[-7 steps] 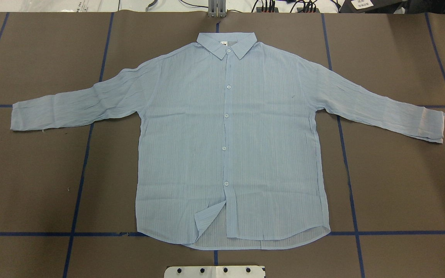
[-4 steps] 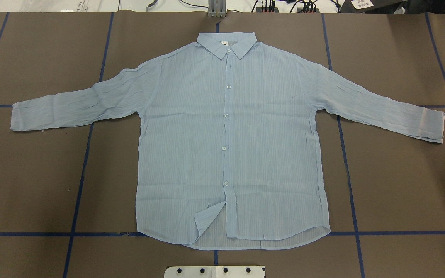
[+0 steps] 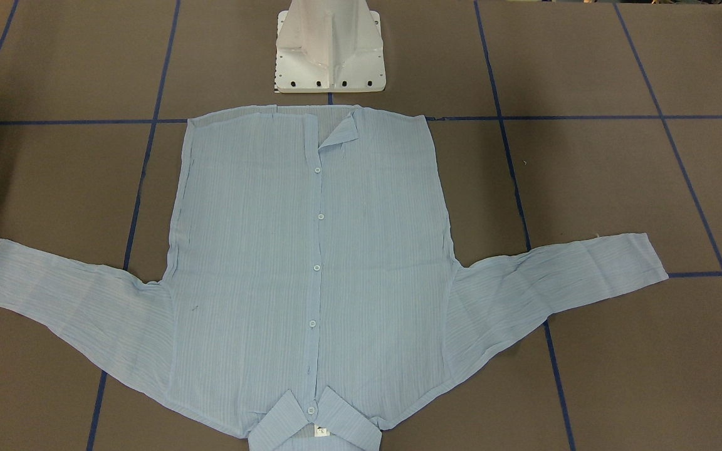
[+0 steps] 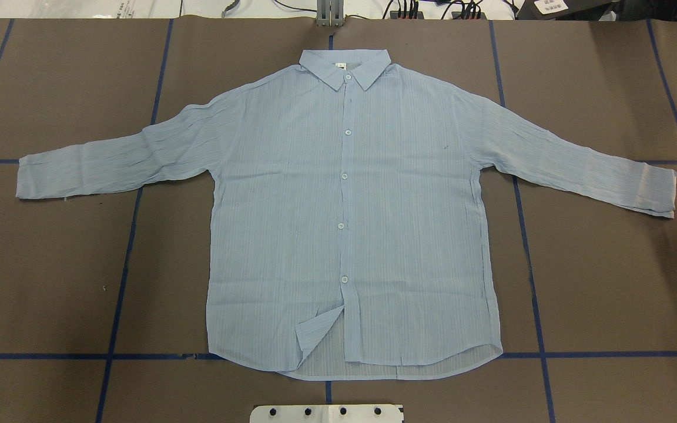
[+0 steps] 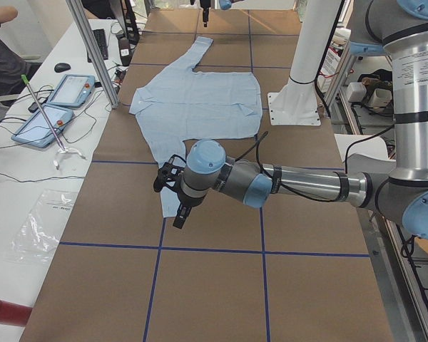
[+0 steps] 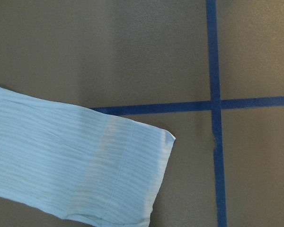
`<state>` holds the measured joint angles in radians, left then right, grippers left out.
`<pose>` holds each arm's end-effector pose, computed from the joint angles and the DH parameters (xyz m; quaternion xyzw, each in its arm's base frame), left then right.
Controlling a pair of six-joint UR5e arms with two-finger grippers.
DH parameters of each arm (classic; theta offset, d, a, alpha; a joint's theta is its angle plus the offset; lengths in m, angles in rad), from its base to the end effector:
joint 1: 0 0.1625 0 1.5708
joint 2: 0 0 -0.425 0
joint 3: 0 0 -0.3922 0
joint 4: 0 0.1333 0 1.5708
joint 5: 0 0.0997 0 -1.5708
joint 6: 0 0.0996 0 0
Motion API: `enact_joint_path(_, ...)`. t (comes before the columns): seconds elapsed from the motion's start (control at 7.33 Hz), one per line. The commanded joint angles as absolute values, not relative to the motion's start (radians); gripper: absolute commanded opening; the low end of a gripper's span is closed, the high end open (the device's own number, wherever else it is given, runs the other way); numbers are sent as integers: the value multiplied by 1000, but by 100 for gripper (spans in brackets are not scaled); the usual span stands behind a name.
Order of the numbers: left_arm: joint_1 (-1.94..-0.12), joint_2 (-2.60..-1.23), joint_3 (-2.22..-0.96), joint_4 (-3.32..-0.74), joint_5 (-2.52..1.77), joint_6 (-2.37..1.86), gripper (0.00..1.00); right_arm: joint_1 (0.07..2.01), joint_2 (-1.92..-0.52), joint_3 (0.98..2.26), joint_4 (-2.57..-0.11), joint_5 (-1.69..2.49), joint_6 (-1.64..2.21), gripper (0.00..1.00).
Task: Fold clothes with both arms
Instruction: 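Move the right gripper down to the cuff of the nearest sleeve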
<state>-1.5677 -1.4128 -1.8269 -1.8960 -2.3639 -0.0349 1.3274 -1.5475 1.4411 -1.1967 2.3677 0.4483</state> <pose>-0.0610 -0.4432 0.5666 0.1866 0.3812 0.0668 0.9030 -0.0637 -0.5142 0.6698 -0.0146 -0.4034 0.0419 0.9139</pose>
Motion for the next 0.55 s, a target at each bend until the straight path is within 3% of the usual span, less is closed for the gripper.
enact_joint_path(0.0,-1568,-1411,-1830,-1896,-2364,-34,100,1270,-1542,1396,-1073,2356,642,97)
enact_joint_path(0.41,-1568,-1411,-1830,-1896,-2364,-32,100,1218,-1536,1384,-1062,2330,712,96)
